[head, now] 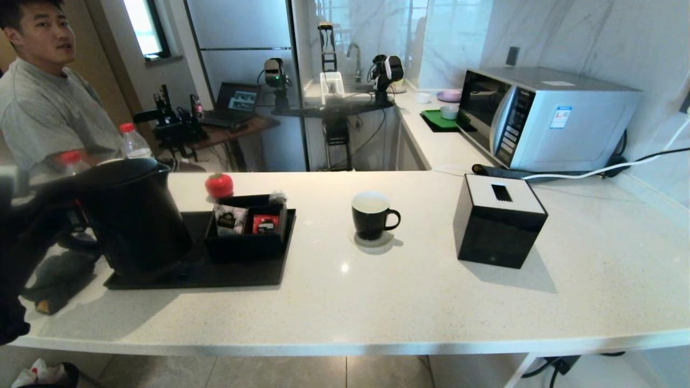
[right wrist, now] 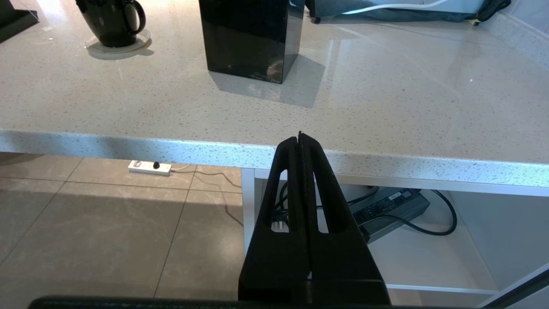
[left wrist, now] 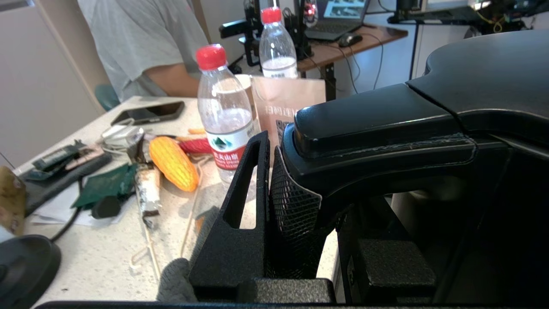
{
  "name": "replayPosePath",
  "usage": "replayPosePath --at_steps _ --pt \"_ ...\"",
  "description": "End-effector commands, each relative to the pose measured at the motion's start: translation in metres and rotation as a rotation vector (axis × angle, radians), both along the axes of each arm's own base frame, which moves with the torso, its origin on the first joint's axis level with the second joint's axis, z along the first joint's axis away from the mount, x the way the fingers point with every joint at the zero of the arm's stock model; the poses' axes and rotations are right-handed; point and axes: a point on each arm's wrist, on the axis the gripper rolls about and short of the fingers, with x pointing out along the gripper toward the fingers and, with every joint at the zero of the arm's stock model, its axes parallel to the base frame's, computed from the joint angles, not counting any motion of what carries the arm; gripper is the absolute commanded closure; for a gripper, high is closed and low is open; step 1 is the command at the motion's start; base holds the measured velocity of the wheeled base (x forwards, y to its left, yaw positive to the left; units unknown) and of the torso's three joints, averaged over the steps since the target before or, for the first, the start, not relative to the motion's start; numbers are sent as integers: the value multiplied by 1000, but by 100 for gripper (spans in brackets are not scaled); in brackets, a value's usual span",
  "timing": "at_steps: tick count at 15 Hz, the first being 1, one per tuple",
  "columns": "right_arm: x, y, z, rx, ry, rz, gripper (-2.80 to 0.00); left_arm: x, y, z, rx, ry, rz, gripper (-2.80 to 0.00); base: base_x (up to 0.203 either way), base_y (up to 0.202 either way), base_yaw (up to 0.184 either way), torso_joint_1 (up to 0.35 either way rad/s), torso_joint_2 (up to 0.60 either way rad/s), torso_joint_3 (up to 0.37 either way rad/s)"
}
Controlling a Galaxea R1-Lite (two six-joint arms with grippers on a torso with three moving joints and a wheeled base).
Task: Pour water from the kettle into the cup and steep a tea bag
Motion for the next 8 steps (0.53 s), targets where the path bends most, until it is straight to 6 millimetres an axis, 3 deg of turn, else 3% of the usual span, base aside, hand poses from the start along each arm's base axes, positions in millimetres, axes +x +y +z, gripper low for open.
replayPosePath --at_steps 1,8 --pt "0 0 0 -1 1 0 0 -4 -2 11 33 -58 0 0 0 0 0 0 0 0" --pt "0 0 0 -1 1 0 0 -20 -18 19 20 -66 -27 0 0 0 0 0 0 0"
